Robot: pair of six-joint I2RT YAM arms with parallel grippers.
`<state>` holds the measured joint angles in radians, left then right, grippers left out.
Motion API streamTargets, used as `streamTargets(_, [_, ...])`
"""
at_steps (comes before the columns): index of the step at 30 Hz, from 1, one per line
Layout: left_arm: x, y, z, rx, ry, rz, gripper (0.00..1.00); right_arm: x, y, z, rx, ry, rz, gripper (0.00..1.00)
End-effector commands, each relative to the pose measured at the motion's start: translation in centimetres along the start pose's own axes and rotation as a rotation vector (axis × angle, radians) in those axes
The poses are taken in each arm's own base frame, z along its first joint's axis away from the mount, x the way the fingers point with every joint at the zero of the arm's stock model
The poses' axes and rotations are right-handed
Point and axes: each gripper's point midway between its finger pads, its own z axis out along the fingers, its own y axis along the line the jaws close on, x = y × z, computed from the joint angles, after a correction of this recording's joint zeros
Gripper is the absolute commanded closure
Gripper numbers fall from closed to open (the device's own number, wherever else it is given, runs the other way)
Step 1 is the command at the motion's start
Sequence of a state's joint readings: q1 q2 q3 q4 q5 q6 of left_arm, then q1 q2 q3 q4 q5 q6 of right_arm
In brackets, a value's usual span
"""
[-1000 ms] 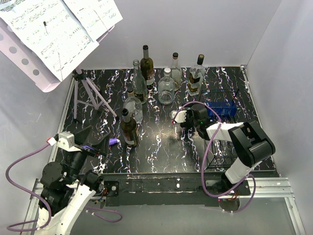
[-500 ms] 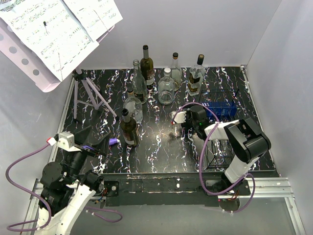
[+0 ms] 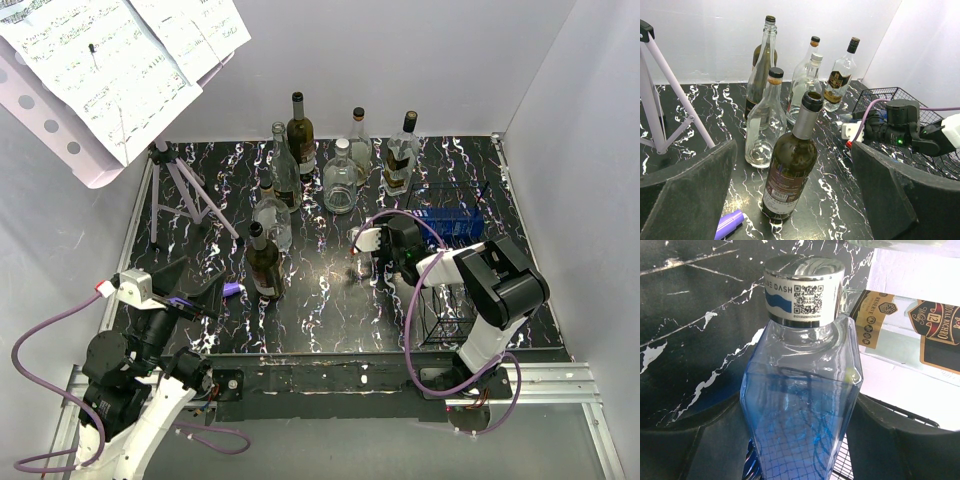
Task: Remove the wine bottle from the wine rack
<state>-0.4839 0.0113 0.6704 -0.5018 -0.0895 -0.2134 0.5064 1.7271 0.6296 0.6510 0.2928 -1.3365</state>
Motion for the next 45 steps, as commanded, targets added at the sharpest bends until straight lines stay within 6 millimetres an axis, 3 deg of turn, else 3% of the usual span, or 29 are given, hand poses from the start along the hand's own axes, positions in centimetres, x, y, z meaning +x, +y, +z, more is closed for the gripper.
streamTargets(1, [-0.1,-0.1,0.1,-0.001,0.009,0.0,0.02,-0.6,-1.4,-0.4,0.068,-0.017,0.004,0.4])
streamTargets(6, [-0.2,-0.1,0.1,0.001,0.008,0.0,0.02,-1.5,-2.5,-0.9,0.095,-0.043,0.014,0.44])
streamTargets(11, [-0.1,-0.1,0.1,0.001,0.009,0.0,0.02,-2.5,-2.9,-1.1,0.094,-0.067,0.02,0.57])
streamTargets(31, [-0.1,-0.1,0.2,0.002,0.012,0.001,0.02,-6.4,-4.7,-2.7,0.107,-0.152,0.043,0.64])
streamTargets(45, [-0.3,-0.1,0.0,0.003,0.0,-0.001,0.02,-10.6,-6.5,-4.4,0.13,-0.227,0.04,0.67])
